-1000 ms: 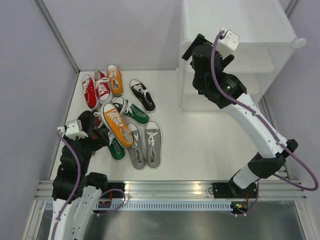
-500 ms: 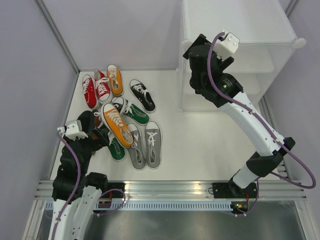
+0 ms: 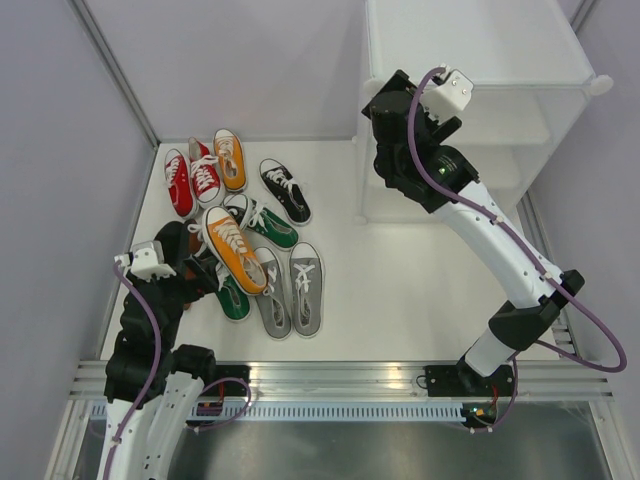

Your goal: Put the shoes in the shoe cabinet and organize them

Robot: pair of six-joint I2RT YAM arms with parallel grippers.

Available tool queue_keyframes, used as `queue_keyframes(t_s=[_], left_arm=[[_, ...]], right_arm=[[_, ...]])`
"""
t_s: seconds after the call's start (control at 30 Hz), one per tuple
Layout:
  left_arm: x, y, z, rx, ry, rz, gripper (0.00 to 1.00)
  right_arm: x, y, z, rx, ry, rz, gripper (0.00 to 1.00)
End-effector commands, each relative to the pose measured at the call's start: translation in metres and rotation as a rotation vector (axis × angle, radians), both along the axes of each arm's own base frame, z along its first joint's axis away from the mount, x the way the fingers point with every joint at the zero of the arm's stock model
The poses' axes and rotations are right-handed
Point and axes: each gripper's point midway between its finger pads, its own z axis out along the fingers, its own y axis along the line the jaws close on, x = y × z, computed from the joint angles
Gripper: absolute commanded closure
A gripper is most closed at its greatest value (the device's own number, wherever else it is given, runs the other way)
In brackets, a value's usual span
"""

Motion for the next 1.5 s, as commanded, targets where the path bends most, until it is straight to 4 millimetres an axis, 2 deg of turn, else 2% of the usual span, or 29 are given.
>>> queue_keyframes(t_s=[0.0,0.33,0.5,0.9,1.0,1.13,1.27,1.47], left_arm=[[0.002,-0.001,0.008,-0.038,-0.042,0.011,0.00],[0.002,-0.001,0.009,-0.039,-0.041,0.009,0.00],[0.001,-0.001,0.009,-0.039,-0.044,0.009,0.00],[0.001,-0.001,0.010,-0.040,-0.047,0.006,0.00],[0.001,-0.001,0.011,-0.043,-0.052,0.006,0.00],[0.000,-0.001,0.010,-0.041,-0.053,0.008,0.00],[0.000,-0.001,0.010,-0.041,-0.052,0.009,0.00],[0.000,0.000,0.010,-0.043,-0.051,0.014,0.00]], right_arm=[[-0.007,-0.007,0.021,0.064,-0.058,-0.033,0.02],[-0.016,-0.009,0.029,0.051,-0.082,-0.104,0.02],[-0.013,-0.008,0.030,0.024,-0.080,-0.126,0.02],[-0.005,-0.005,0.009,-0.050,-0.030,-0.169,0.04],[-0.007,-0.009,0.005,-0.060,-0.025,-0.184,0.09],[-0.009,-0.015,0.002,-0.080,-0.014,-0.204,0.24],[-0.016,-0.023,0.004,-0.079,-0.014,-0.207,0.35],[-0.026,-0.030,0.002,-0.095,0.009,-0.167,0.38]])
